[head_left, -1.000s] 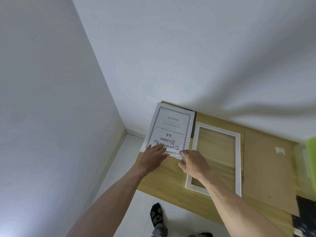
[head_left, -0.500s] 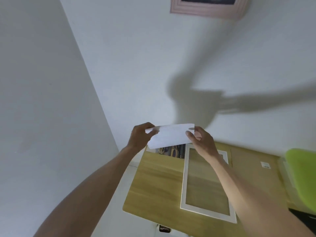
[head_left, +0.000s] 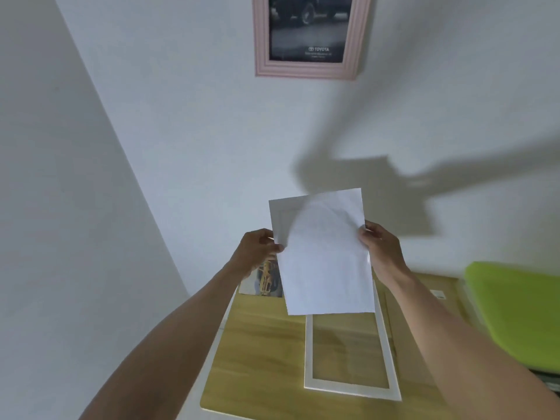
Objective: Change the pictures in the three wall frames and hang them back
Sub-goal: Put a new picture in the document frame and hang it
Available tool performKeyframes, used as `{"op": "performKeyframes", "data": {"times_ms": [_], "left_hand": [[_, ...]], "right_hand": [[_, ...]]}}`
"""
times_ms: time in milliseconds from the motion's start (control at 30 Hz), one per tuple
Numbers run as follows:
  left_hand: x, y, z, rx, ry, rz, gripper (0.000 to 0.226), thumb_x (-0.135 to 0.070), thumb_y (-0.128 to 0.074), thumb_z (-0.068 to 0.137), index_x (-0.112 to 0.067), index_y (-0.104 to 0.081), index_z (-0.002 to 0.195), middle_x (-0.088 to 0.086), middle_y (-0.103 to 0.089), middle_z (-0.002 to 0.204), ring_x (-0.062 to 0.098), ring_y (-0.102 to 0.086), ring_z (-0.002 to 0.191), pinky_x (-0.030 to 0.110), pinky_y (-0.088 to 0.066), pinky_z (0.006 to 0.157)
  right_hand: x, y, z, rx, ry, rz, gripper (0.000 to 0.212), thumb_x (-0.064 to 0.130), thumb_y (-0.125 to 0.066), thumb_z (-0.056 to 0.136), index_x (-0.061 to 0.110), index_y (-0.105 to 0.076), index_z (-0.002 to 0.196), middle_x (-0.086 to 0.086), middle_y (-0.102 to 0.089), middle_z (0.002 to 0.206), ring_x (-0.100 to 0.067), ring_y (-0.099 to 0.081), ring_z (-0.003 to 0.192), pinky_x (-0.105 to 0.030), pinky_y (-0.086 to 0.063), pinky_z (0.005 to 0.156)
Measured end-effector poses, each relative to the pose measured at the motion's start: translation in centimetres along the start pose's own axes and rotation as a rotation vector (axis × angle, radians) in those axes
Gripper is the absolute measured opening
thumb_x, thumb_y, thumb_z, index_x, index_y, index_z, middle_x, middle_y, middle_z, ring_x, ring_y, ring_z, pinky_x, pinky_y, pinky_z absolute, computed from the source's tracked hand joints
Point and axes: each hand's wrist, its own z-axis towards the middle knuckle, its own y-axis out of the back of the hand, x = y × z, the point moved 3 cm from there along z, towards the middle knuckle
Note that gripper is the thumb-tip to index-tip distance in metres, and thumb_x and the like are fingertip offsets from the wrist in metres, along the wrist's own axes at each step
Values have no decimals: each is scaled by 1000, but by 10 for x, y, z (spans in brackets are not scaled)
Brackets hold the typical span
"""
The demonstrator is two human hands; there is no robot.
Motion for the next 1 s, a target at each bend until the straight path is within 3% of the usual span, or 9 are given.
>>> {"op": "performKeyframes", "data": {"times_ms": [67,133,233,333,433,600,733,867,1000], "left_hand": [[5,-12,1,-19,8,-93,22,-1,-74,81,-1,-68,103,13,-74,93,30,-73,91,30,-60,71],[10,-23,4,-39,27,-145,22,1,-74,81,1,-68,102,17,-74,96,30,-73,88,31,-60,70],[22,-37,9,-74,73,-172,26,4,-73,81,4,-67,106,18,-73,96,28,-73,83,30,-60,67],[42,-57,14,-47,141,-168,32,9,-71,80,6,-64,111,19,-72,104,29,-72,89,32,-62,73],[69,-76,19,15,232,-50,43,10,-72,77,1,-64,118,13,-73,102,27,-72,93,37,-60,82],[100,-101,20,11,247,241,68,17,-59,78,-21,-58,134,6,-68,74,19,-64,67,35,-59,70],[115,-122,17,55,247,371,62,16,-51,82,-22,-62,130,2,-66,73,18,-60,65,33,-57,64],[138,-137,12,78,303,526,68,13,-51,83,-16,-46,144,2,-63,75,11,-57,64,18,-50,59],[151,-145,6,118,323,620,67,12,-54,85,-10,-41,147,1,-60,76,10,-56,62,9,-44,48]], "right_hand": [[-12,13,-3,25,-62,-53,24,34,-65,91,38,-67,115,9,-68,117,-14,-62,103,-30,-46,86],[-28,25,-10,83,-157,-154,42,33,-67,89,38,-58,129,7,-67,120,-15,-65,107,-34,-51,87],[-45,39,-25,105,-202,-263,47,10,-67,86,29,-59,128,1,-69,110,-13,-67,95,-28,-52,70],[-66,51,-32,19,-225,-282,47,3,-65,85,19,-59,129,0,-68,108,-10,-65,89,-24,-49,63],[-91,59,-39,-35,-284,-260,48,2,-63,86,17,-56,131,4,-65,101,-9,-64,84,-24,-49,60],[-127,66,-45,-40,-351,-314,52,6,-62,86,26,-53,133,7,-65,98,-14,-68,84,-30,-54,64],[-153,72,-49,5,-382,-489,47,12,-59,85,28,-54,130,7,-66,95,-13,-67,81,-30,-56,68],[-183,80,-52,121,-416,-725,54,21,-56,84,25,-49,137,1,-67,109,-15,-66,79,-31,-54,66],[-195,85,-51,177,-407,-982,56,27,-58,89,19,-44,143,-3,-56,131,-21,-60,107,-35,-53,85]]}}
